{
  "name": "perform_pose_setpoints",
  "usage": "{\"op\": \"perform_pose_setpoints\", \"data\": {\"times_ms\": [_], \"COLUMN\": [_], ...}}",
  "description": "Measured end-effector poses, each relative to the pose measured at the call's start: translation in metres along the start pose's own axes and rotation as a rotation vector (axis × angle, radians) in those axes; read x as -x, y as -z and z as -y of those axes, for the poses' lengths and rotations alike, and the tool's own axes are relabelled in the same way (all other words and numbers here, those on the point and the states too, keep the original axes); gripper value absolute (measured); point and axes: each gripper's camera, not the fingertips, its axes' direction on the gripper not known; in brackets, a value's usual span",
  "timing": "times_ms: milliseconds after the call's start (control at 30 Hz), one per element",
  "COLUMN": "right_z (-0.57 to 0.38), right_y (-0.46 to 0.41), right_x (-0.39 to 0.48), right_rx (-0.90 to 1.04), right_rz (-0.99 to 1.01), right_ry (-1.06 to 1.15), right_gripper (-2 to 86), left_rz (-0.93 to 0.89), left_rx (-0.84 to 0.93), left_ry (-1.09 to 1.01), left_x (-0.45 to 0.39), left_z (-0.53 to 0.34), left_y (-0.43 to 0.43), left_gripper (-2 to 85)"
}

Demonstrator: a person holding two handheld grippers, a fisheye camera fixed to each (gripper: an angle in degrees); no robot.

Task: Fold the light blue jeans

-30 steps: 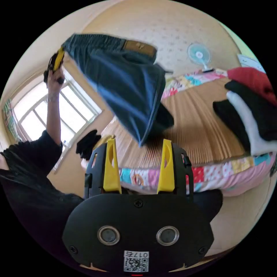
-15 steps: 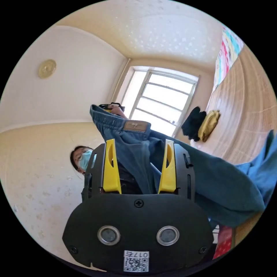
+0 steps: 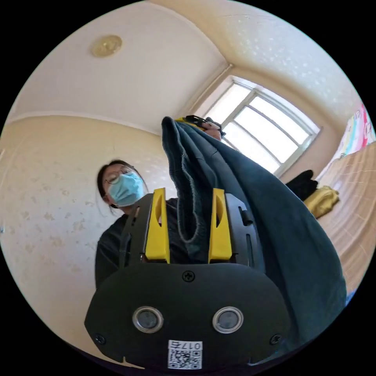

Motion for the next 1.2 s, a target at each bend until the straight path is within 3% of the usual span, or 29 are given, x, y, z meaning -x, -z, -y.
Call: {"op": "perform_pose_setpoints", "data": {"times_ms": [100, 367, 533, 700, 867, 1033, 1100, 1200], "right_z": [-0.02, -0.064, -0.091, -0.105, -0.102, -0.081, -0.068, -0.045], "right_y": [-0.008, -0.053, -0.04, -0.072, -0.106, -0.122, -0.113, -0.097], "right_x": [0.005, -0.016, 0.032, 0.11, 0.113, 0.076, 0.085, 0.12], "right_rx": [-0.006, -0.134, -0.318, -0.198, -0.109, -0.104, -0.226, -0.307], "right_rz": [-0.175, -0.112, -0.317, -0.609, -0.741, -0.582, -0.481, -0.458], "right_ry": [-0.018, 0.059, 0.107, 0.221, 0.201, 0.131, 0.158, 0.214], "right_gripper": [20.6, 20.0, 18.9, 17.5, 17.3, 17.8, 16.2, 7.3], "left_rz": [0.022, 0.065, 0.188, 0.328, 0.453, 0.554, 0.571, 0.66], "left_rx": [-0.019, -0.07, -0.118, -0.115, -0.129, -0.157, -0.158, -0.172], "left_ry": [-0.018, 0.008, 0.011, -0.014, -0.03, -0.011, 0.012, 0.017], "left_x": [-0.011, -0.023, -0.043, -0.072, -0.107, -0.134, -0.141, -0.16], "left_z": [-0.007, -0.02, -0.026, -0.026, -0.022, -0.021, -0.021, -0.024], "left_y": [0.009, 0.026, 0.036, 0.02, -0.013, -0.027, -0.023, -0.005], "left_gripper": [-0.7, -0.8, -0.7, -0.7, -0.7, -0.7, -0.7, -0.7]}}
